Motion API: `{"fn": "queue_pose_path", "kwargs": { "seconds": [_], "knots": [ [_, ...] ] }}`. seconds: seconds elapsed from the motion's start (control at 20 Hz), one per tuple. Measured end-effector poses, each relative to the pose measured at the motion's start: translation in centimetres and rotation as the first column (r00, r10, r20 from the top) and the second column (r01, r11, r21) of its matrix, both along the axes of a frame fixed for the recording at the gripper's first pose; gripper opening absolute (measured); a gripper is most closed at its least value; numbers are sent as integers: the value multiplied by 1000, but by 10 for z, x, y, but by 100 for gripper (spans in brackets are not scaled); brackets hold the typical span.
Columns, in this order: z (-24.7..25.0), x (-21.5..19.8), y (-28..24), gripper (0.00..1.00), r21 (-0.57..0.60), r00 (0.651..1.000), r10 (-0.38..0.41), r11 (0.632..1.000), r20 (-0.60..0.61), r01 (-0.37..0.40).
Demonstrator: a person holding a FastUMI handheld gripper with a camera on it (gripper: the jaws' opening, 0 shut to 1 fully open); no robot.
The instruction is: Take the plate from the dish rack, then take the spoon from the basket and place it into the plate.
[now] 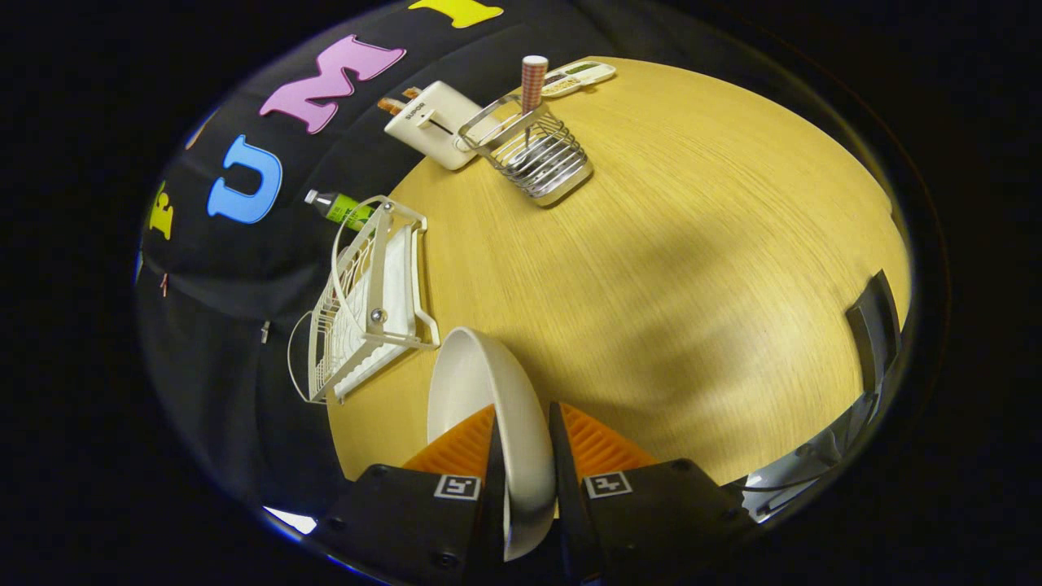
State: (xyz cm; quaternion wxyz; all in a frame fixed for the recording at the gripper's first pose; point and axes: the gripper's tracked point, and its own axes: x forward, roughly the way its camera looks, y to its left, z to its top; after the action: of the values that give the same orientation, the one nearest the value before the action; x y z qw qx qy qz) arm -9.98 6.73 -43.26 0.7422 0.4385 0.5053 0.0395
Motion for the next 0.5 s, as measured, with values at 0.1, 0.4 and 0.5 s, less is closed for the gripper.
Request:
{"fn": "queue_pose_path", "kwargs": {
  "seconds": [0.1, 0.4, 0.5],
  "knots": [
    [-11, 1, -10, 34, -31, 1000, -17, 999, -17, 16],
    [-14, 16, -46, 61, -122, 994, -89, 988, 65, 96],
    [-5, 23, -63, 61, -190, 987, -93, 975, 132, 117]
  ]
}}
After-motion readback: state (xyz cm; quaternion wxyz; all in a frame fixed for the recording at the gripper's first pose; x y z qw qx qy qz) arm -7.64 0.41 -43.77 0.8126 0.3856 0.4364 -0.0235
